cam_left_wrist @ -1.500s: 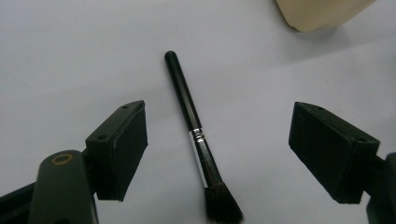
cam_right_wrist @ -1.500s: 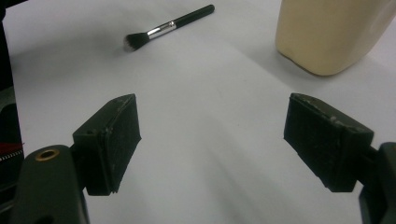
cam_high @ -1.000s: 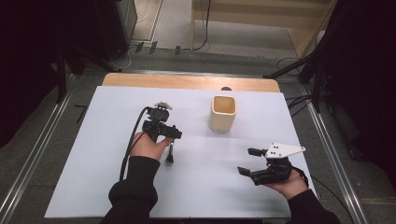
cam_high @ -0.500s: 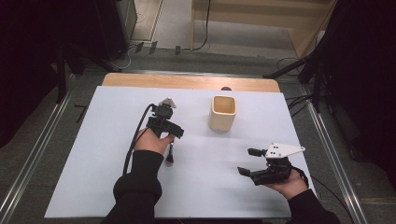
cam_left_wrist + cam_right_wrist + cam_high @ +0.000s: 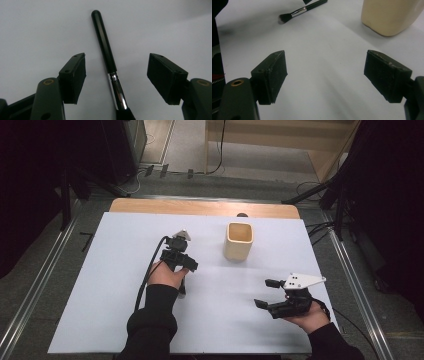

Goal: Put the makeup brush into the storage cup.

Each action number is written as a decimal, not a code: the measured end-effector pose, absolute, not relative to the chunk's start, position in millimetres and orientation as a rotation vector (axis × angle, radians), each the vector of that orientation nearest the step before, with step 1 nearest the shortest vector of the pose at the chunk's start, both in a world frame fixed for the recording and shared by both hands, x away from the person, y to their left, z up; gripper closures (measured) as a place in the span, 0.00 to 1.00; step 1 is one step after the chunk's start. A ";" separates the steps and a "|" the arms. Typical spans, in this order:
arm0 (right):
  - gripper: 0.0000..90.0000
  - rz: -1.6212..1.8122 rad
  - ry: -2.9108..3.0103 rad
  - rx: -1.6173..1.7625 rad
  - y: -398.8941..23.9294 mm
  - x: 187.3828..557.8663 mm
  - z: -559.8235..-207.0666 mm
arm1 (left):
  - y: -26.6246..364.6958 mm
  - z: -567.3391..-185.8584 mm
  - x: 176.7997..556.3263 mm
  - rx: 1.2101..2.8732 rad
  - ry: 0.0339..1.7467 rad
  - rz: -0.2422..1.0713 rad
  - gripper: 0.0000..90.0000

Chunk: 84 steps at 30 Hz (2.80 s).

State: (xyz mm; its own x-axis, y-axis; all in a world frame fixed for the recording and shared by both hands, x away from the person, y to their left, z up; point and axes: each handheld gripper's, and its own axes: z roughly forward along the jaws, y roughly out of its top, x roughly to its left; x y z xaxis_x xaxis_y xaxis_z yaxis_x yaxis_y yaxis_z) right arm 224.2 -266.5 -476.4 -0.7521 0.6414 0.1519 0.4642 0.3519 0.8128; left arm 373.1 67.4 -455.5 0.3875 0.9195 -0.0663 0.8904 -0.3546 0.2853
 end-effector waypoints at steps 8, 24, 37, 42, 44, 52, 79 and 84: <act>0.21 1.354 2.424 1.003 -265.6 224.4 -476.8 | 67.9 -469.4 370.4 2.399 1.627 0.131 0.37; 0.21 1.344 2.425 1.016 -266.3 225.2 -477.2 | 63.4 -477.5 363.7 2.452 1.658 0.213 0.48; 0.22 1.336 2.427 1.017 -265.5 225.6 -477.8 | 58.2 -476.4 361.5 2.451 1.721 0.225 0.62; 0.22 1.331 2.433 1.017 -264.6 225.9 -477.9 | 53.5 -475.9 359.8 2.465 1.717 0.227 0.74; 0.22 1.331 2.433 1.016 -264.5 225.8 -477.9 | 53.5 -475.7 359.9 2.464 1.717 0.216 0.76; 0.22 1.327 2.434 1.016 -264.4 226.1 -478.1 | 53.2 -475.1 360.7 2.461 1.726 0.177 0.87; 0.23 1.344 2.438 1.019 -266.1 226.4 -477.9 | 105.5 -443.0 354.3 2.302 1.454 -0.091 0.88; 0.23 1.350 2.437 1.030 -266.4 226.6 -477.9 | 116.1 -435.5 356.6 2.296 1.399 -0.107 0.88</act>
